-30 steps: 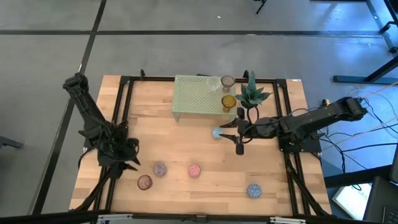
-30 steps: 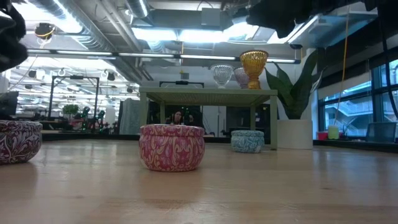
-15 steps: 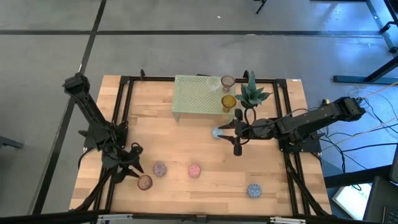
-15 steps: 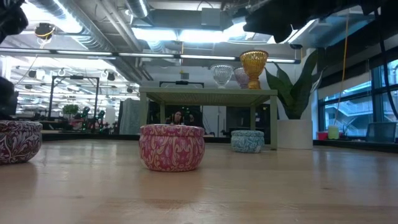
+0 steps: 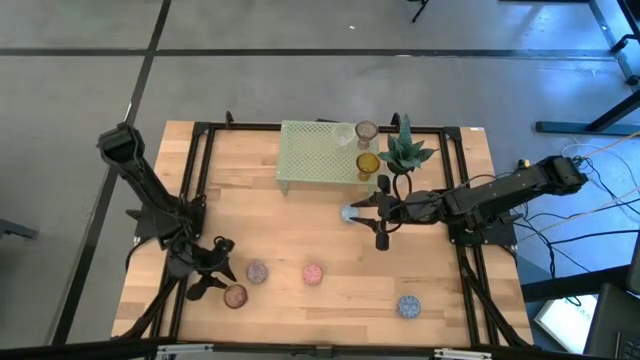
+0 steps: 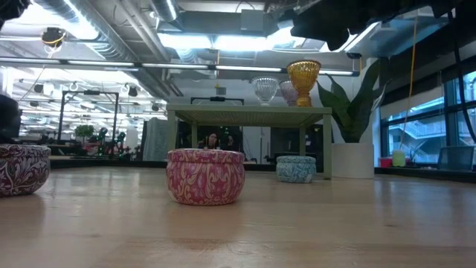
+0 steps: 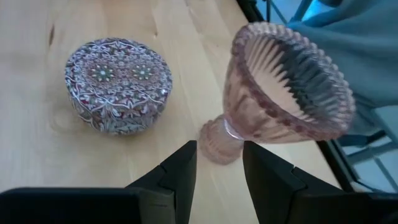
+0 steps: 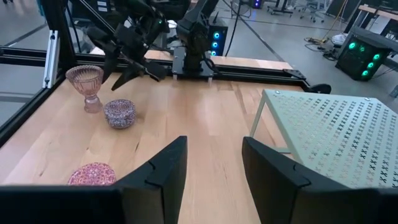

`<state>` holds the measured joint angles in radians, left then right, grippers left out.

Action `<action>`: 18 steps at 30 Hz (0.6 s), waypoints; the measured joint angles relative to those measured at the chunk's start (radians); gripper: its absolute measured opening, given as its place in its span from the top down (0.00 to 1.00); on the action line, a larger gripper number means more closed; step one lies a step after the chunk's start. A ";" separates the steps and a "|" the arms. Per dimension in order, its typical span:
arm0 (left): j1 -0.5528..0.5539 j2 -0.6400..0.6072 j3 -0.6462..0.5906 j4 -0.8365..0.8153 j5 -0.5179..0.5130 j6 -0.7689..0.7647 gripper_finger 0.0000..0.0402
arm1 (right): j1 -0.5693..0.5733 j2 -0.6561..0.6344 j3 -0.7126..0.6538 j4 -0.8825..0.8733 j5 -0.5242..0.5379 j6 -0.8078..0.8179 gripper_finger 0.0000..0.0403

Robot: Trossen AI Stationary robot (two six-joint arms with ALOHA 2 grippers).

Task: Pick & Place candle stick holders
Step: Align the purple glass candle holder with the transparent glass candle holder on the shelf

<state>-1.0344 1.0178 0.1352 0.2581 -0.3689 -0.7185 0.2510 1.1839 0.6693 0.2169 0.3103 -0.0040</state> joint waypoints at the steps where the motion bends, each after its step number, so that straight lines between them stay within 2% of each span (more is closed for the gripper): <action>1: 0.000 0.017 0.000 0.018 -0.010 0.000 0.68 | 0.000 0.000 0.000 0.000 0.000 0.000 0.60; 5: 0.000 0.074 0.000 0.082 -0.018 -0.029 0.68 | 0.000 0.000 0.000 0.000 0.000 -0.001 0.60; 18: 0.000 0.128 0.000 0.083 -0.022 -0.302 0.68 | 0.000 0.000 0.000 0.000 0.000 -0.004 0.60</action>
<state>-1.0344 1.1458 0.1352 0.3415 -0.3912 -1.0206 0.2509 1.1839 0.6693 0.2169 0.3103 -0.0076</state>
